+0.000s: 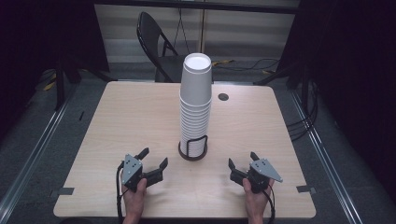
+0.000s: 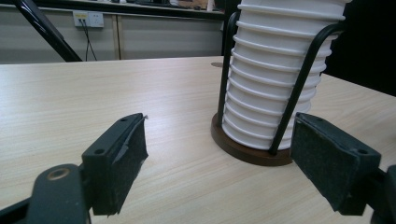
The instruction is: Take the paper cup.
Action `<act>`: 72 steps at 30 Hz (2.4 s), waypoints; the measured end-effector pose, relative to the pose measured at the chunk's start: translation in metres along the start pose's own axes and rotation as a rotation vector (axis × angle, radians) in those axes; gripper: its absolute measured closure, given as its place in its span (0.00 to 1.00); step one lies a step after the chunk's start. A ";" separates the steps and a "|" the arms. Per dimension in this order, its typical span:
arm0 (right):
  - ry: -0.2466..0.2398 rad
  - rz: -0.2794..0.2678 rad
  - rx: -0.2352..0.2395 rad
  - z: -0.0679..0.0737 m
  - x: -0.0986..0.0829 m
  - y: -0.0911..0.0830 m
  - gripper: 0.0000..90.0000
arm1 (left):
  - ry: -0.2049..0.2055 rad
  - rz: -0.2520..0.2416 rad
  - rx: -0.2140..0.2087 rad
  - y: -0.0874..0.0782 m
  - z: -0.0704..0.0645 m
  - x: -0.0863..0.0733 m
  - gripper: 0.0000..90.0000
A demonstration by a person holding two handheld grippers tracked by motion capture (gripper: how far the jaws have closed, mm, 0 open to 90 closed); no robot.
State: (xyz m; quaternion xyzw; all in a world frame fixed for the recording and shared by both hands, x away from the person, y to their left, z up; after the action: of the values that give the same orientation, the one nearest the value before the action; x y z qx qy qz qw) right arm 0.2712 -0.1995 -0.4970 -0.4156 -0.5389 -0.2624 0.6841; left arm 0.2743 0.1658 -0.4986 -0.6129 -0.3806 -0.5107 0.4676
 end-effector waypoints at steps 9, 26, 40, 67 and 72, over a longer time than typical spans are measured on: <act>0.010 0.001 0.013 -0.001 0.000 0.000 0.15 | 0.008 0.008 -0.005 0.001 0.000 0.000 0.21; 0.005 -0.002 0.065 0.016 0.016 0.010 0.18 | 0.005 0.001 -0.009 0.000 0.000 0.000 0.20; 0.018 -0.041 0.165 0.033 0.038 0.015 0.21 | 0.004 -0.004 -0.019 0.000 0.001 0.000 0.20; -0.033 -0.085 0.340 0.047 0.096 0.021 0.15 | 0.000 -0.005 -0.028 -0.001 0.001 0.000 0.20; -0.036 -0.100 0.371 0.048 0.108 0.019 0.15 | -0.001 -0.004 -0.028 -0.001 0.001 0.000 0.20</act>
State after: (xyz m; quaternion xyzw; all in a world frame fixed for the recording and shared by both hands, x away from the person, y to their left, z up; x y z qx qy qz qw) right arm 0.2917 -0.1390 -0.3952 -0.2596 -0.6102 -0.1848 0.7253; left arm 0.2736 0.1665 -0.4987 -0.6188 -0.3748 -0.5168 0.4577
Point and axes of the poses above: each handheld gripper's, and its own axes: y roughly forward along the jaws, x roughly out of its top, z roughly to its left, the point moved 1 cm from there along y, roughly forward along the jaws, and after that the axes turned 15 degrees about x, right-handed, at the moved point
